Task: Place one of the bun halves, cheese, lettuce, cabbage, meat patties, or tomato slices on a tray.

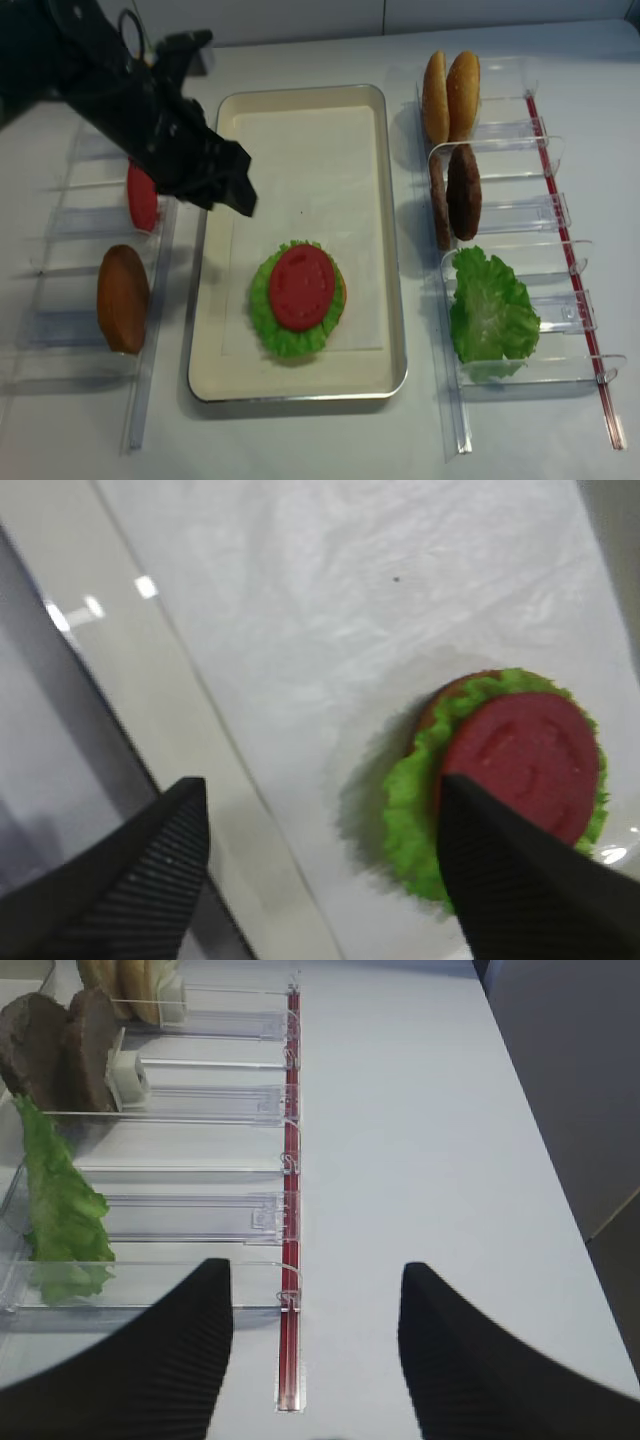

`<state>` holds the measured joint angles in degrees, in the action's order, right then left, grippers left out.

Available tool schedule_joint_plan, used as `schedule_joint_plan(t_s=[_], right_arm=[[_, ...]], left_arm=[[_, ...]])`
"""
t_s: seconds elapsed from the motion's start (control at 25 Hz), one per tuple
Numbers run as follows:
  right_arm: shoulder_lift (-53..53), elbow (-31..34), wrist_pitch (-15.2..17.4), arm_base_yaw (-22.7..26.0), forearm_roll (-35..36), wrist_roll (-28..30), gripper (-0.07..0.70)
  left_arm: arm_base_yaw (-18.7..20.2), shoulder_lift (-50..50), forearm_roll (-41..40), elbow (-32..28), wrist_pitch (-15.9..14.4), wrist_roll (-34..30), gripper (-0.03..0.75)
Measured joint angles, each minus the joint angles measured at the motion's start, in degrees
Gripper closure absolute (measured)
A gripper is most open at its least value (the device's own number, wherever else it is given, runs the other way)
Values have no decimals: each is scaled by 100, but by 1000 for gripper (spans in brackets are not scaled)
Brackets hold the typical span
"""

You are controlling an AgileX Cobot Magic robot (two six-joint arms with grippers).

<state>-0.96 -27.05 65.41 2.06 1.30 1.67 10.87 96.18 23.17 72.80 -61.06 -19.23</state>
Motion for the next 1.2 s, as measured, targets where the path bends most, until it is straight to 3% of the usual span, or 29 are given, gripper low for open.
schedule_joint_plan(t_s=[0.24,0.52,1.2], right_arm=[[0,0,0,0,0,0,230],[0,0,0,0,0,-11,230],[0,0,0,0,-45,-64,230]], left_arm=[[0,32,-1222,547,-421,757,243],[0,-3,-2162,623,-823,1201,243],[0,-1967,-2494,623,-936,1406,243]])
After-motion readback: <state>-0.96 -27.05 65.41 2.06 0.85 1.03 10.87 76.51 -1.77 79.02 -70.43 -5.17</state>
